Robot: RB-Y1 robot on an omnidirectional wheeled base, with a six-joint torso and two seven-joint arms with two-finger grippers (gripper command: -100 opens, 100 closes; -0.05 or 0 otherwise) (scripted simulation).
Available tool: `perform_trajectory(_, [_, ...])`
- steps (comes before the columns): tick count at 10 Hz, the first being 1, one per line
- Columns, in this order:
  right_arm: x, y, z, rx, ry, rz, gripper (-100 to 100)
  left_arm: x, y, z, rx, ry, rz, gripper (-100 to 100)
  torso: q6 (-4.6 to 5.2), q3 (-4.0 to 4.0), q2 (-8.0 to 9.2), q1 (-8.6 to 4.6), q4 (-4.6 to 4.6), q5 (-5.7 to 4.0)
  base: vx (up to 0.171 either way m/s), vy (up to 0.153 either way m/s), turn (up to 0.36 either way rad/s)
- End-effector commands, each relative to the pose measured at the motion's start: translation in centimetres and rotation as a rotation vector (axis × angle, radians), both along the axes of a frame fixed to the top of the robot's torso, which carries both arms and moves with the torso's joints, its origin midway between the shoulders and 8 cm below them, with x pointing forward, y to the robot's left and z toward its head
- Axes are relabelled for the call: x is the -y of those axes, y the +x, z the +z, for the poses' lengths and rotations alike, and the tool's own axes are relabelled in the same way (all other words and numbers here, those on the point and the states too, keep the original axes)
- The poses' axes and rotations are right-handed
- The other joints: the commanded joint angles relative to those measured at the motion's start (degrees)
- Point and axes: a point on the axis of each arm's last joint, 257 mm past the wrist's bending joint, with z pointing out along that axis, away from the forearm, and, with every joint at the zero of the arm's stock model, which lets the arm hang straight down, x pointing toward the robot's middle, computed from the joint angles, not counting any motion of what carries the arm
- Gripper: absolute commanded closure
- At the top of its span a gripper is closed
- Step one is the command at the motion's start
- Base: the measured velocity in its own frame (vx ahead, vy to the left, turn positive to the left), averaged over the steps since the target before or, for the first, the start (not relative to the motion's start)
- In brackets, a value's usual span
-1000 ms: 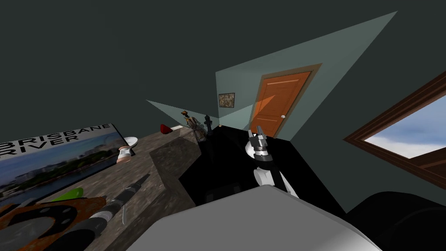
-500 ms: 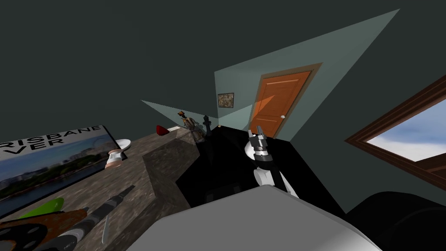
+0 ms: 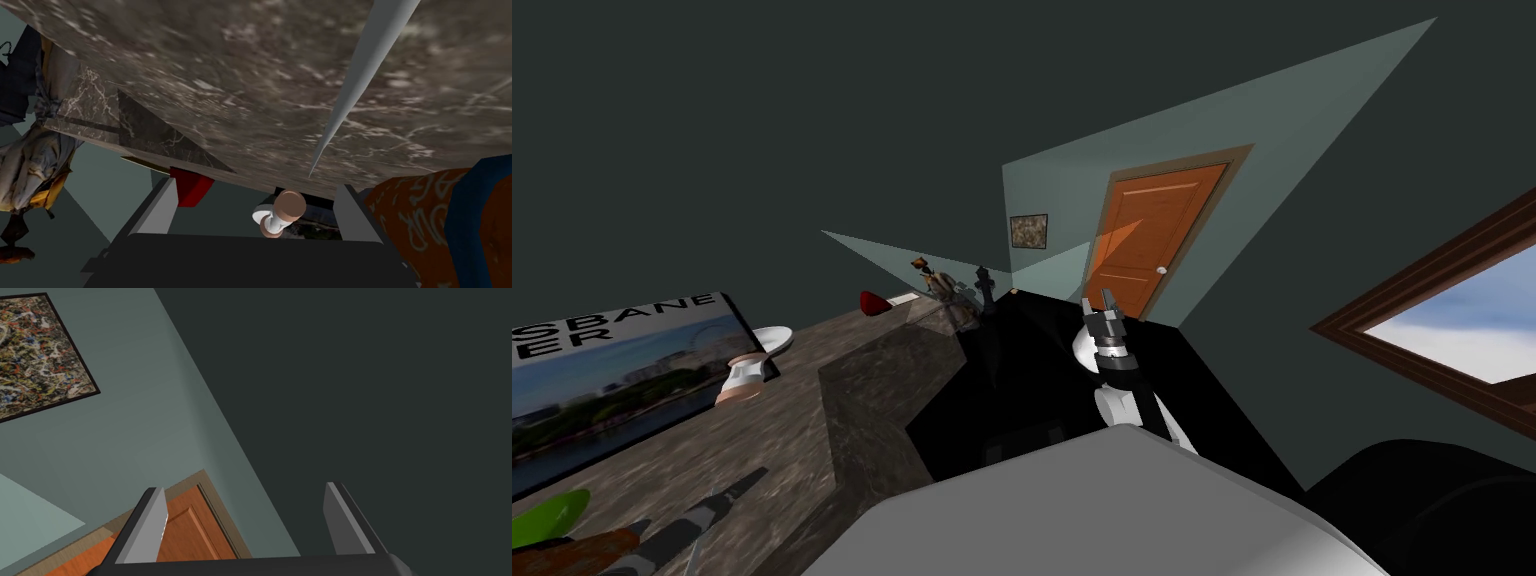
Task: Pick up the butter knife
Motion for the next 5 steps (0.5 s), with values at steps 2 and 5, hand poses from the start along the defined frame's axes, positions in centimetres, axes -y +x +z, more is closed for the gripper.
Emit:
perform_trajectory(2, [0.0, 0.0, 0.0, 0.0, 0.0, 0.0, 0, -1.7, -2.4, -0.5, -0.064, 0.026, 0.039, -100, 0.01, 0.0, 0.0, 0.01, 0.0, -0.01, 0.084, -0.074, -0.002])
perform_trajectory(5, [0.0, 0.0, 0.0, 0.0, 0.0, 0.0, 0, -3.7, -7.7, -2.2, -0.179, 0.051, 0.114, -100, 0.0, 0.12, 0.21, 0.22, 0.05, 0.04, 0.062, -0.048, -0.008])
